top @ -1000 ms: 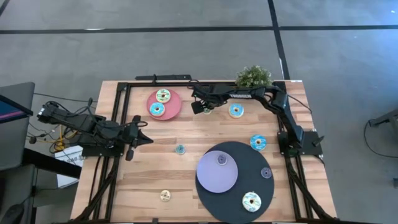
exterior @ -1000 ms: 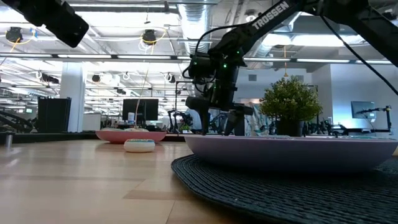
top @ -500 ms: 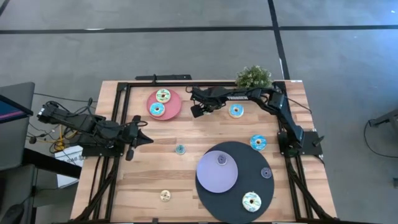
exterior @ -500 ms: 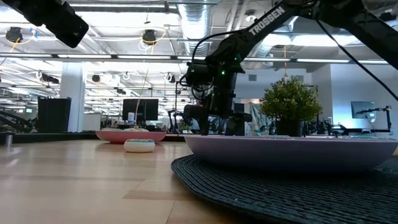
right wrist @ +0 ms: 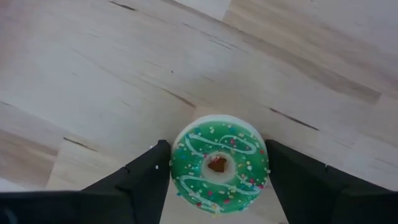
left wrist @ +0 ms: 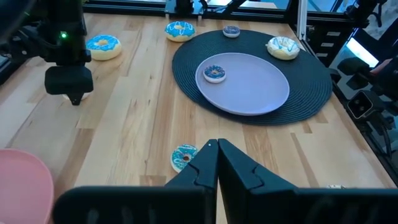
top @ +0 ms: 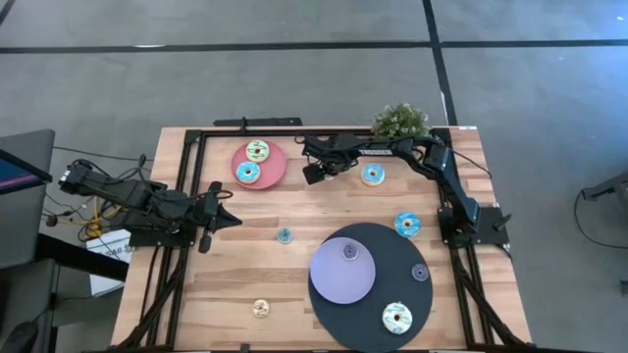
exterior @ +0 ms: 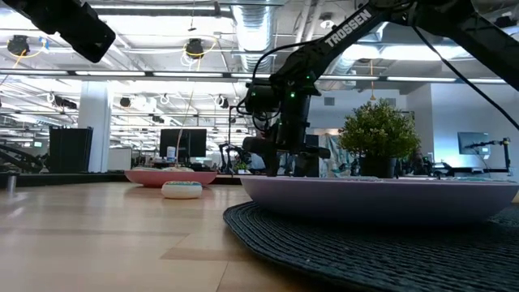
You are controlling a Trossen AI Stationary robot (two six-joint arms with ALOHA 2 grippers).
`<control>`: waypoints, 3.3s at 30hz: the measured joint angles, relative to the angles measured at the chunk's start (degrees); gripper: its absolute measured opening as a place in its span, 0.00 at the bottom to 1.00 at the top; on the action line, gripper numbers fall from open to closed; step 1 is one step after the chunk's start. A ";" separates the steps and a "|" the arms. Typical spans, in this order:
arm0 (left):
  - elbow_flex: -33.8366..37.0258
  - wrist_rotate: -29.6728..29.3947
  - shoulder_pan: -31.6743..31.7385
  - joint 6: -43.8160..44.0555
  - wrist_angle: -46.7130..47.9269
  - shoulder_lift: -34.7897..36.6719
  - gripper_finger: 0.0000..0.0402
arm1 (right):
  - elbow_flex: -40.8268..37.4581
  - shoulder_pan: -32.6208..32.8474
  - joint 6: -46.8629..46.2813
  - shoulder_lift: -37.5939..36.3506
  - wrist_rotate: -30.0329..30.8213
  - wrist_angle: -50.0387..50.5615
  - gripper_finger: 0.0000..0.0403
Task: Pick & Place donuts
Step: Put the small green donut on the purple plate
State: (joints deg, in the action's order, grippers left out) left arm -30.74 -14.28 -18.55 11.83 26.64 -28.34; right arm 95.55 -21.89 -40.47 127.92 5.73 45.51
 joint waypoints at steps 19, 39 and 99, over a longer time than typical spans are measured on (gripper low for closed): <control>-0.02 -6.57 -0.02 1.68 -1.05 -0.17 0.00 | -0.17 9.91 3.44 -14.24 -0.27 13.76 0.58; -0.87 -11.99 4.42 -14.52 -11.24 0.40 0.00 | -0.75 40.19 -36.34 -21.10 9.26 24.70 0.58; -0.81 -4.88 4.37 -1.22 -10.58 0.22 0.00 | -0.61 51.06 -53.62 -4.33 4.48 26.74 0.61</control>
State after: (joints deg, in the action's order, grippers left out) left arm -31.55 -19.16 -14.17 10.61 16.06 -28.12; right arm 94.94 29.17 -94.08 123.59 10.22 72.25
